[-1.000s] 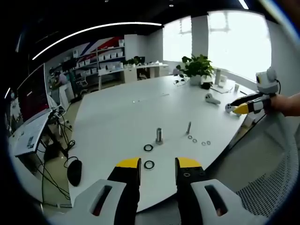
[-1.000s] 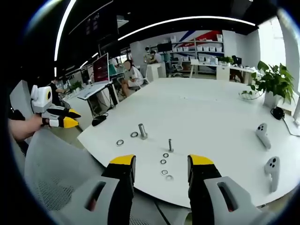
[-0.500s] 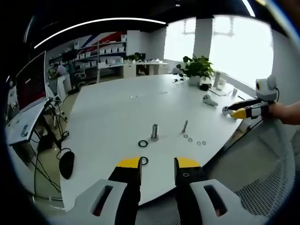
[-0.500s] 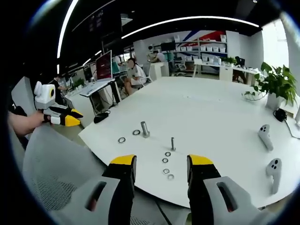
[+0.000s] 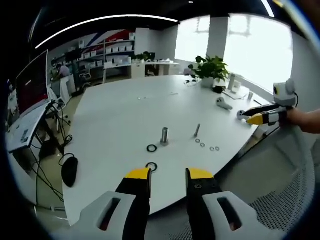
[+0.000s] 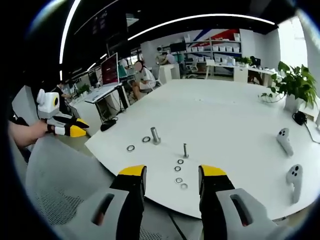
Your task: Place the washer onto the threaded stud by aligning its center hole with the stud, sliding it down to the base, and recovering from edge contact or off-axis alignment until the washer reaches the visible bottom stop.
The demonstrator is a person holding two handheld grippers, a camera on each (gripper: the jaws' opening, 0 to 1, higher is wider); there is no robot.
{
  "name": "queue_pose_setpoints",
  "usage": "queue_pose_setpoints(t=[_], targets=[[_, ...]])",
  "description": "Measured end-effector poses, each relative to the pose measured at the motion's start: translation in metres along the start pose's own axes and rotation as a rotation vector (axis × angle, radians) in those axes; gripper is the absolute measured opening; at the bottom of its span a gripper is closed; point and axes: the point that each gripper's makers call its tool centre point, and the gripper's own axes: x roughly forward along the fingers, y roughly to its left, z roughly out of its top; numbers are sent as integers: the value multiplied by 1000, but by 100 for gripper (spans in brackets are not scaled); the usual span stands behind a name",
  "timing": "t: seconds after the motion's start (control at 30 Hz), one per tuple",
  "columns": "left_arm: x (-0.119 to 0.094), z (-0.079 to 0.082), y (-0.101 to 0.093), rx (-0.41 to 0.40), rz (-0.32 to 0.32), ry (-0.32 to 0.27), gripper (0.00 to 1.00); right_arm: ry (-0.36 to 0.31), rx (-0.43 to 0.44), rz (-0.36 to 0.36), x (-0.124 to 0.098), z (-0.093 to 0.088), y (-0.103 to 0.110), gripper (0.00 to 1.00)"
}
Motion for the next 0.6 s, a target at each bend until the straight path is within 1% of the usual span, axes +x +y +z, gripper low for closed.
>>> queue_pose_setpoints(t=[0.1, 0.17, 0.3, 0.33, 0.4, 0.5, 0.57, 0.6], targets=[[0, -1, 0, 0, 1, 7, 25, 21, 0, 4, 1, -3, 1, 44], [1, -2, 1, -8, -1, 12, 26, 18, -2, 3, 1, -3, 1, 44], [3, -6, 0, -6, -6, 43, 26, 11, 15, -1, 0, -2, -1, 44], [3, -6, 0, -2, -4, 47, 26, 10, 16, 2, 0, -2, -1, 44], [2, -2, -2, 7, -12, 30, 26, 16, 11, 6, 0, -3, 0, 44], [3, -4, -2, 5, -18, 50, 26, 5, 12, 6, 0, -2, 0, 43], [4, -5, -1, 4, -12, 64, 27, 8, 15, 8, 0, -2, 0, 42], [4, -6, 2, 9, 2, 69, 28, 14, 15, 14, 1, -3, 1, 42]])
